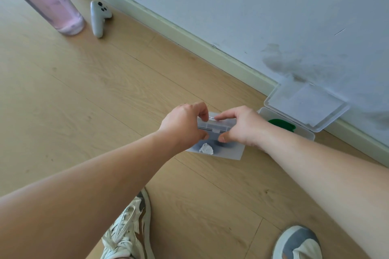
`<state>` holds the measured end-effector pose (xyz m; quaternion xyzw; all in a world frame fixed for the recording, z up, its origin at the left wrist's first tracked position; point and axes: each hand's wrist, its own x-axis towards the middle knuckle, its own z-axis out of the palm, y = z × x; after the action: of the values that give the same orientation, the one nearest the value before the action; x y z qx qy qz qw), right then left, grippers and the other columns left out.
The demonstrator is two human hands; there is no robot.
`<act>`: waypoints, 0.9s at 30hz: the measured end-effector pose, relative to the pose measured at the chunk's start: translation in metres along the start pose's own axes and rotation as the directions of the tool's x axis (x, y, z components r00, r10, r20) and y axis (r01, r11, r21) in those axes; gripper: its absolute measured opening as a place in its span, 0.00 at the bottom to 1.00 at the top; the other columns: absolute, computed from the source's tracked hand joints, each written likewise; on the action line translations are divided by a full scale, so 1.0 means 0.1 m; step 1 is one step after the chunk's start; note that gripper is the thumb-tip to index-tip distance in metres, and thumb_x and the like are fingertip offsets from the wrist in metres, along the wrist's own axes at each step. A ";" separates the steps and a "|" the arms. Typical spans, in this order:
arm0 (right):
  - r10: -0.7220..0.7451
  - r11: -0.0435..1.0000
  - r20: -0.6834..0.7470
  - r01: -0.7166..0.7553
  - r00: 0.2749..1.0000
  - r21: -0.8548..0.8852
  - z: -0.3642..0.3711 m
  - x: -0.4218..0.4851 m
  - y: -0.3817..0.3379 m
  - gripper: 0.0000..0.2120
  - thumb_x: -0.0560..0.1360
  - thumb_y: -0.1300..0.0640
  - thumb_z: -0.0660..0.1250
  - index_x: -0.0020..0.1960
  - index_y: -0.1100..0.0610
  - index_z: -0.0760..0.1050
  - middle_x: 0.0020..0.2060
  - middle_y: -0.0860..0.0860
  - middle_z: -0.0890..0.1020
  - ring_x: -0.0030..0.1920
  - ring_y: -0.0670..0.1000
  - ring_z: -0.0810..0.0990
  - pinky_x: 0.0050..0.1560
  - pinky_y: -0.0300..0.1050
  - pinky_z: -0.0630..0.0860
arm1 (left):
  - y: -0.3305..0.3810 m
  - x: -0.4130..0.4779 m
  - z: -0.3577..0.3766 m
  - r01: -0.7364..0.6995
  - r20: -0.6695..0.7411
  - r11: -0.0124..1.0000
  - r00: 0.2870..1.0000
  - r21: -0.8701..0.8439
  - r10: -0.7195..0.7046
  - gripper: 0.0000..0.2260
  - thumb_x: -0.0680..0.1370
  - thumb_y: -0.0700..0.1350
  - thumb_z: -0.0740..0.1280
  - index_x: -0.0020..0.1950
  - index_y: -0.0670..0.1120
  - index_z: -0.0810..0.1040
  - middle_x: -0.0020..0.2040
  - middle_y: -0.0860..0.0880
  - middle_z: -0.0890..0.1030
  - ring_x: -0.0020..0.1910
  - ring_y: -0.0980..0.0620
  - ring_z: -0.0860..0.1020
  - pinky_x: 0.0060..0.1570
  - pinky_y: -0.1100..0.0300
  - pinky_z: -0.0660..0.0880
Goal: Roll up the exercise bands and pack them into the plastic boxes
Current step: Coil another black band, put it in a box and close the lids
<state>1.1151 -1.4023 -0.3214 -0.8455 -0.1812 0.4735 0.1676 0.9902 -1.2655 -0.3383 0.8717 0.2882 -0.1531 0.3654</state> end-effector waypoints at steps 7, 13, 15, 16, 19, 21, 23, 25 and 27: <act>0.017 1.000 -0.030 -0.016 0.999 0.015 0.06 -0.02 -0.01 0.28 0.70 0.58 0.80 0.66 0.39 0.79 0.61 0.47 0.79 0.51 0.50 0.80 0.50 0.41 0.75 | 0.05 0.04 -0.03 -0.013 0.034 1.000 0.999 0.000 0.013 0.18 0.70 0.46 0.80 0.49 0.54 0.73 0.53 0.58 0.74 0.55 0.53 0.71 0.47 0.55 0.71; -0.004 1.000 0.047 0.006 0.999 -0.031 0.06 0.01 -0.01 0.33 0.70 0.60 0.80 0.69 0.38 0.77 0.58 0.45 0.72 0.53 0.49 0.77 0.51 0.39 0.74 | 0.01 0.04 -0.01 -0.009 0.068 1.000 0.998 0.015 0.008 0.23 0.67 0.48 0.82 0.56 0.53 0.75 0.58 0.55 0.75 0.60 0.52 0.69 0.57 0.52 0.74; -0.031 0.998 0.052 0.034 0.998 -0.061 0.07 0.02 0.00 0.31 0.73 0.60 0.78 0.69 0.36 0.76 0.58 0.44 0.75 0.51 0.49 0.79 0.47 0.39 0.76 | -0.02 0.04 0.01 -0.033 0.053 0.999 0.998 -0.002 0.033 0.20 0.69 0.48 0.81 0.53 0.54 0.74 0.57 0.56 0.75 0.59 0.52 0.69 0.54 0.54 0.73; -0.048 0.995 0.055 0.053 0.997 -0.082 0.08 0.02 0.01 0.30 0.74 0.59 0.77 0.69 0.35 0.75 0.59 0.44 0.77 0.51 0.49 0.81 0.47 0.39 0.77 | -0.03 0.04 0.01 -0.045 0.037 0.999 0.998 -0.014 0.045 0.19 0.70 0.47 0.80 0.52 0.55 0.73 0.56 0.56 0.75 0.58 0.53 0.69 0.53 0.55 0.72; -0.113 0.983 0.052 0.120 0.992 -0.139 0.08 0.01 0.10 0.29 0.80 0.55 0.70 0.73 0.31 0.68 0.68 0.42 0.79 0.58 0.50 0.82 0.58 0.45 0.80 | -0.04 0.04 0.03 -0.075 -0.022 0.995 0.997 -0.059 0.074 0.15 0.73 0.46 0.77 0.51 0.54 0.73 0.51 0.58 0.74 0.55 0.53 0.70 0.50 0.57 0.68; -0.143 0.973 0.054 0.151 0.988 -0.173 0.07 0.01 0.14 0.28 0.81 0.54 0.67 0.75 0.31 0.65 0.71 0.40 0.76 0.63 0.50 0.80 0.61 0.45 0.79 | -0.05 0.05 0.04 -0.083 -0.046 0.993 0.996 -0.081 0.079 0.13 0.74 0.45 0.77 0.51 0.54 0.74 0.47 0.59 0.73 0.54 0.52 0.71 0.48 0.57 0.67; -0.153 0.975 0.046 0.158 0.987 -0.157 0.07 0.01 0.14 0.27 0.82 0.54 0.66 0.75 0.31 0.66 0.72 0.40 0.75 0.65 0.49 0.79 0.62 0.43 0.77 | -0.09 0.05 0.07 -0.080 -0.081 0.989 0.994 -0.122 0.070 0.13 0.73 0.46 0.77 0.51 0.52 0.76 0.47 0.57 0.75 0.53 0.50 0.74 0.46 0.57 0.68; -0.146 0.980 0.024 0.148 0.989 -0.132 0.06 0.04 0.12 0.26 0.82 0.54 0.67 0.74 0.32 0.68 0.69 0.41 0.78 0.61 0.49 0.80 0.58 0.42 0.77 | -0.16 0.03 0.10 -0.055 -0.149 0.986 0.988 -0.159 0.032 0.15 0.71 0.50 0.79 0.54 0.53 0.78 0.51 0.56 0.76 0.53 0.51 0.74 0.46 0.58 0.70; -0.133 0.982 0.015 0.134 0.991 -0.134 0.05 0.07 0.10 0.24 0.81 0.53 0.68 0.72 0.31 0.71 0.66 0.43 0.79 0.56 0.49 0.80 0.50 0.40 0.76 | -0.24 -0.02 0.12 -0.015 -0.204 0.986 0.979 -0.169 -0.020 0.20 0.69 0.56 0.79 0.58 0.55 0.79 0.55 0.56 0.76 0.53 0.53 0.74 0.48 0.58 0.71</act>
<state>1.1157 -1.4077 -0.3339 -0.8393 -0.2696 0.4506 0.1410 0.9729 -1.2615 -0.3583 0.8482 0.3374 -0.0381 0.4066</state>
